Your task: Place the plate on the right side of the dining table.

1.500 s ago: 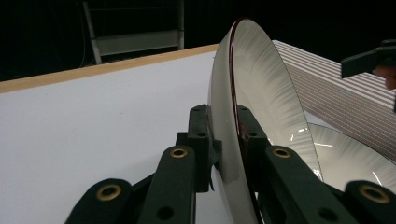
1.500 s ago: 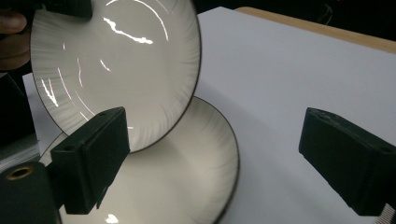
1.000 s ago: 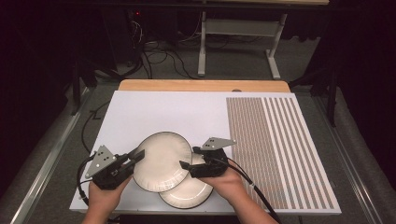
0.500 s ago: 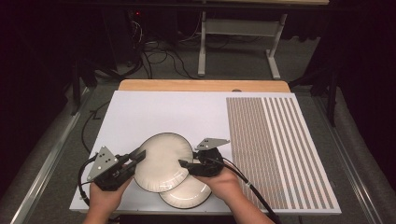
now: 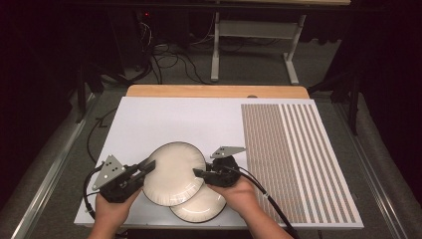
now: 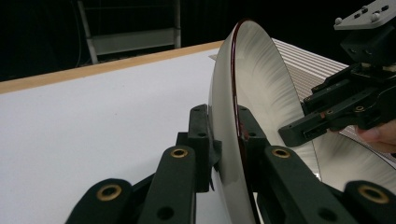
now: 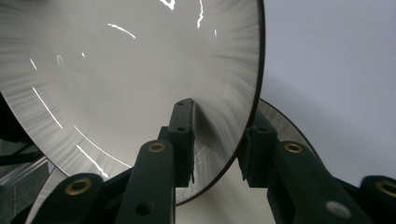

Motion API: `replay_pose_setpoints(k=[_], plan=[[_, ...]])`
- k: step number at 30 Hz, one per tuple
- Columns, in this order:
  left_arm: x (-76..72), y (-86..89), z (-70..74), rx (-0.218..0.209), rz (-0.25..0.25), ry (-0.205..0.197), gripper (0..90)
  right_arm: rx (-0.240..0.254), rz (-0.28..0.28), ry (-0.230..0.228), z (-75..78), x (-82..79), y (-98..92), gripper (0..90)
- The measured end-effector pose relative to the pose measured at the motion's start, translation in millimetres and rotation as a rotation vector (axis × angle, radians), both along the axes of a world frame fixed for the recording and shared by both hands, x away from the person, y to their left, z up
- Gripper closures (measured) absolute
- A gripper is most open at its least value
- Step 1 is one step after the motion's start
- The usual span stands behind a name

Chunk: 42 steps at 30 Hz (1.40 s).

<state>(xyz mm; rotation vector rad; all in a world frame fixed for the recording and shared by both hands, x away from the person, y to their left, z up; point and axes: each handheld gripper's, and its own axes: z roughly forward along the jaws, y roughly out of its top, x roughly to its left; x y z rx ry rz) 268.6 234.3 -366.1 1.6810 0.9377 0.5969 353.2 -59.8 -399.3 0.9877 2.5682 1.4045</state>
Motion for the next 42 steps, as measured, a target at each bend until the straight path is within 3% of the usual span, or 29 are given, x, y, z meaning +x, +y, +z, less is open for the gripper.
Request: replay_pose_setpoints(k=[6,12,16,24,26,32,38,42], plan=[[0.3,0.7,4.7,-0.026,0.001,0.044,80.9,0.038,0.004,0.019,3.6,-0.7,-7.3,78.5],[-1.2,-2.1,10.0,-0.023,-0.001,0.034,80.8,0.073,0.004,0.025,9.9,-1.2,-14.6,83.4],[0.8,-2.6,12.1,-0.05,-0.016,0.042,80.5,0.089,0.011,-0.005,19.4,-3.2,-22.7,85.3],[6.5,-14.9,21.0,-0.039,-0.062,0.044,80.4,0.103,-0.006,-0.058,34.1,-6.5,-40.2,86.4],[10.3,-24.0,27.4,-0.029,-0.082,0.043,80.5,0.108,-0.022,-0.097,43.4,-8.2,-51.5,86.6],[19.8,-43.7,39.3,-0.03,-0.121,0.039,80.5,0.121,-0.05,-0.148,56.8,-11.0,-74.0,86.9],[29.0,-62.4,42.1,-0.031,-0.146,0.044,80.4,0.121,-0.086,-0.168,62.7,-12.7,-93.4,86.9],[38.8,-82.5,43.3,-0.028,-0.175,0.051,80.4,0.121,-0.116,-0.193,65.2,-13.3,-116.0,87.0]])
